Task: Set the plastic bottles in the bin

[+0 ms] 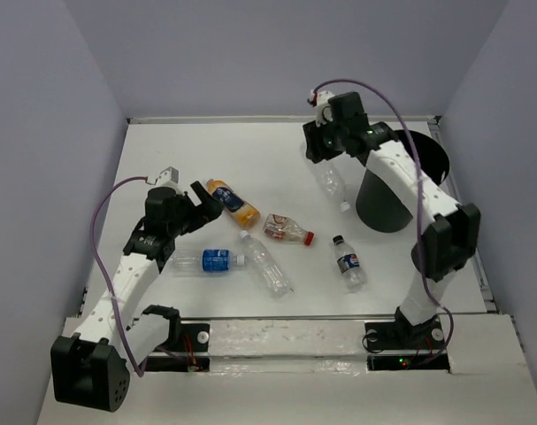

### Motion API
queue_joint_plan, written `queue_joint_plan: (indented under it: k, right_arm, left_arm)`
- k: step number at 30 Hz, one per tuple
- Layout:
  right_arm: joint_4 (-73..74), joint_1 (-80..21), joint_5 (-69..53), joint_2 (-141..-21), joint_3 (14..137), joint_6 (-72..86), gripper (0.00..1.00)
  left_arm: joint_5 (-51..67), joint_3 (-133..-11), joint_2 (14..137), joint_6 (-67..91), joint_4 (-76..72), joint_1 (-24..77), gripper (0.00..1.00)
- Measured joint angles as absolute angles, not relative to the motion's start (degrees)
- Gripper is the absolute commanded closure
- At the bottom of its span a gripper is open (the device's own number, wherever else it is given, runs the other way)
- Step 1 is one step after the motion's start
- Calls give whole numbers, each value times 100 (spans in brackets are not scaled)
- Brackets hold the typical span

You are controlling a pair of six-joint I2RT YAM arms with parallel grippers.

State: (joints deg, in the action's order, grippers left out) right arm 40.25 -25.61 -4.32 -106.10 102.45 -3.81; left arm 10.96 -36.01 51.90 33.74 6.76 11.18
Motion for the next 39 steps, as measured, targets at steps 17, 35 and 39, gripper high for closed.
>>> queue_joint_plan:
  k: [17,35,39]
  right_arm:
    - [633,-1896,2840,-6134,8989,-211,57]
    - [591,-805,2303,-6700,7529,307,50]
    - [558,-805,2294,-6654,7293,331,45]
  left_arm:
    - [-58,-3844,6991,4471,-526,1131,1]
    - [-344,-5033,9135,4510,-843,1354,1]
    - [-349,-5258,9594,4552,-884,1354,1]
